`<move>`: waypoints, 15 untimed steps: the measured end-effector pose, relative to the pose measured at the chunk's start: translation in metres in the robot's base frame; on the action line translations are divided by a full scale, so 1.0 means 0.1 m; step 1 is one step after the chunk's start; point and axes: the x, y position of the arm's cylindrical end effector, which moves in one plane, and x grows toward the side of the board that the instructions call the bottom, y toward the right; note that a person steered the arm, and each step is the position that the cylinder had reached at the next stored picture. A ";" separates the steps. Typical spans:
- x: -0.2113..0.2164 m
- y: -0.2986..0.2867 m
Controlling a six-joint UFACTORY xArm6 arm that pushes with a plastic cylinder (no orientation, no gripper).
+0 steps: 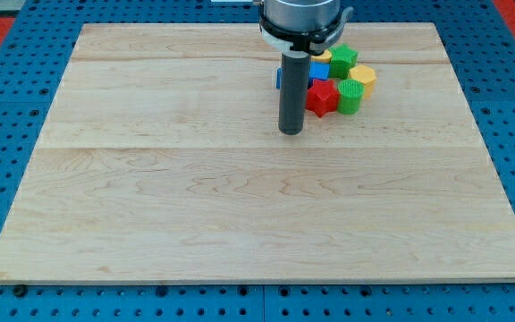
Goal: Place your arm below the green circle
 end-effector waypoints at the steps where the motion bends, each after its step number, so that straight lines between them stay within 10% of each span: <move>1: 0.42 0.00; 4: 0.77 1.18; 7: -0.06 1.84; 15: -0.52 0.78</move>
